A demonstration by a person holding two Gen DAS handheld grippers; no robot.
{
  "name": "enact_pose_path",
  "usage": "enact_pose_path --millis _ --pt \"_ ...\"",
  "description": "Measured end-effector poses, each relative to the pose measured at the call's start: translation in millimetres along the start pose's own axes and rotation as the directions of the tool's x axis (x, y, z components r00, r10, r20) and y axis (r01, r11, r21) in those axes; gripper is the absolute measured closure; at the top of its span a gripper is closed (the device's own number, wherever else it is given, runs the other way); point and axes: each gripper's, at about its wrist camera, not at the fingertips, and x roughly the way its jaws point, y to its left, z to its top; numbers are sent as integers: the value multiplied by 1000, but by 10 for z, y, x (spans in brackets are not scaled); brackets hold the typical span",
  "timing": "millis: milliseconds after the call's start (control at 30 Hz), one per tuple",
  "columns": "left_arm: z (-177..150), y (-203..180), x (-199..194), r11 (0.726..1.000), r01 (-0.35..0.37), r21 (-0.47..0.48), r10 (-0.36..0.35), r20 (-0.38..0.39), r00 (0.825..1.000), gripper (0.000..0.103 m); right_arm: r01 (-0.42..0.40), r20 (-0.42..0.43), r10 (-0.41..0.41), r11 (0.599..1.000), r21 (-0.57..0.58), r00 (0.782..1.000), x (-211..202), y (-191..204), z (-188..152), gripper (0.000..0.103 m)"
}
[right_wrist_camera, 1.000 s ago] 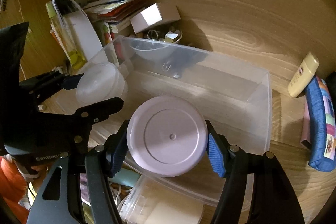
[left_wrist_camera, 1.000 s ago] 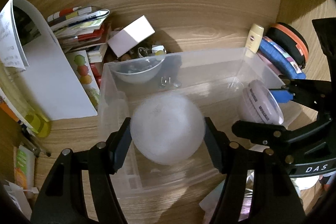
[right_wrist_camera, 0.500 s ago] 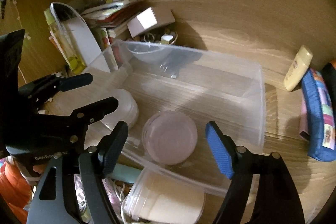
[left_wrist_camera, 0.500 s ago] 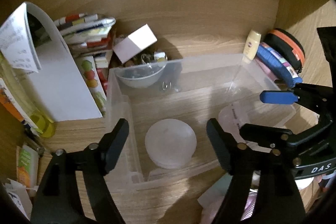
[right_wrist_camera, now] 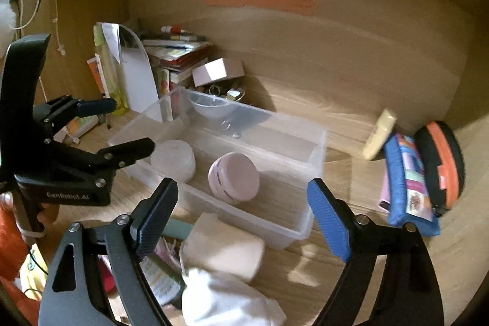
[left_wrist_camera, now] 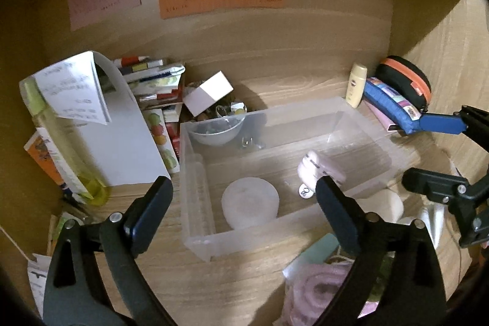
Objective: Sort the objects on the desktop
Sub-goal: 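Grasp the dark green glass bottle with the left tool while the right tool grasps the white cloth pouch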
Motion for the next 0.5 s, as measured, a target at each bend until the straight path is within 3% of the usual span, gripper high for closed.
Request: enact_pose_path --millis 133,500 --pt "-28 -16 -144 1000 -7 1 7 16 1000 7 11 19 -11 1000 10 1000 -125 -26 -76 10" --pt "-263 47 -470 999 -35 -17 35 2 999 4 59 20 -59 998 33 998 -468 -177 -422 10"
